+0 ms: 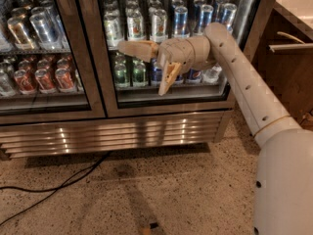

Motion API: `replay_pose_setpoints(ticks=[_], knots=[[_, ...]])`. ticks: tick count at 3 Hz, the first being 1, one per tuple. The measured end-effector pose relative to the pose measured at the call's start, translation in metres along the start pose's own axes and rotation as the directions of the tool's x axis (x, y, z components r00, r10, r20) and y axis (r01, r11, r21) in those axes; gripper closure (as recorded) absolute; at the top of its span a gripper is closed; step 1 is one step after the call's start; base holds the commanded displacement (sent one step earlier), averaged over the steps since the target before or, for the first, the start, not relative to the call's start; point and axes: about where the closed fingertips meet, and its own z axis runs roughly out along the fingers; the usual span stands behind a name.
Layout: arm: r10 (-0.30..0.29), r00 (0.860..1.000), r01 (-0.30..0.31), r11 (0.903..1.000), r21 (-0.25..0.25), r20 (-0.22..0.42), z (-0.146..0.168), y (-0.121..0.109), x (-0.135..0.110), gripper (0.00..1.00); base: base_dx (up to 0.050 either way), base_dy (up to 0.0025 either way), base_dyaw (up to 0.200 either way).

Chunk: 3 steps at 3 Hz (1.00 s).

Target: Open right fridge door

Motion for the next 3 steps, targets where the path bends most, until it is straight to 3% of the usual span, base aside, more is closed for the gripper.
replay_pose_setpoints(ticks=[1,2,3], knots=[[-0.048,0.986,0.051,0.9985,-0.018,0.16,0.003,-0.005,-0.018,0.0,0.0,0.0,0.0],[-0.049,0.985,0.049,0.9988,0.001,0.163,0.006,-0.012,-0.02,0.0,0.0,0.0,0.0],[0.008,0.999,-0.01,0.9977,0.068,0.038,0.009,-0.017,-0.017,0.0,0.0,0.0,0.0]])
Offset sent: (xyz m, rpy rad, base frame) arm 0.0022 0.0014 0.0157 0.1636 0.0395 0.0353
